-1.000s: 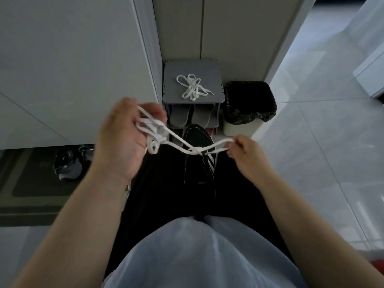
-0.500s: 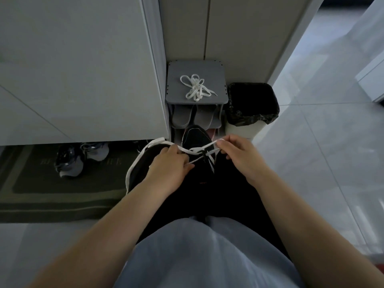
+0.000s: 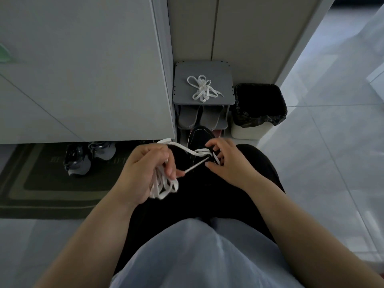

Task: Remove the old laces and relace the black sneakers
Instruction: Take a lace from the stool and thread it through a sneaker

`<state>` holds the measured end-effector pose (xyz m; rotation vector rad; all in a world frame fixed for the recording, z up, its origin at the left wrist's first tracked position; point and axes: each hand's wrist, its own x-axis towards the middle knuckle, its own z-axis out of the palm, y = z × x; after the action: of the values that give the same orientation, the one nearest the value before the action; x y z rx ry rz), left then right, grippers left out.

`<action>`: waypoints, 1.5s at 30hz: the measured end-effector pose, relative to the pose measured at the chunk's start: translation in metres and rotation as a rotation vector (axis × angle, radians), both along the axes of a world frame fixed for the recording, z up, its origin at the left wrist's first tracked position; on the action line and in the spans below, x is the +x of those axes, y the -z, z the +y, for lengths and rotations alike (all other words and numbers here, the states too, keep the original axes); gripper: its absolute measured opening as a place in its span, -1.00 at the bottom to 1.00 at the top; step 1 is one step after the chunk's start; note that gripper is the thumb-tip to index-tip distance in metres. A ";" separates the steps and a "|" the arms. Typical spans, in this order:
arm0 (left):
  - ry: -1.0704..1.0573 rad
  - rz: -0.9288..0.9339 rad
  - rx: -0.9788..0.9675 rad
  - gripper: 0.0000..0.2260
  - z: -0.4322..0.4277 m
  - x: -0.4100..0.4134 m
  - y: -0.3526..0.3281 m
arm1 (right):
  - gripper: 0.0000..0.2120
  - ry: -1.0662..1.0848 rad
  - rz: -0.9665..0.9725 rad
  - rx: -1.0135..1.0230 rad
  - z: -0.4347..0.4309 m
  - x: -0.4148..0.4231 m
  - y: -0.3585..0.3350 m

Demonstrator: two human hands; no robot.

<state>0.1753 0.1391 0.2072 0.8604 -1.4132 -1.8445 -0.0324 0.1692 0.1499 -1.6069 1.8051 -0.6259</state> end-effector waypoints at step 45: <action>-0.256 -1.198 -0.543 -0.77 -0.128 0.034 -0.012 | -0.72 0.320 -0.383 0.071 0.050 -0.063 -0.041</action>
<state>0.2095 0.0113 0.2190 1.8387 -2.1651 -0.5688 -0.0958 0.2191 0.1912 -1.0688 1.7770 -0.9324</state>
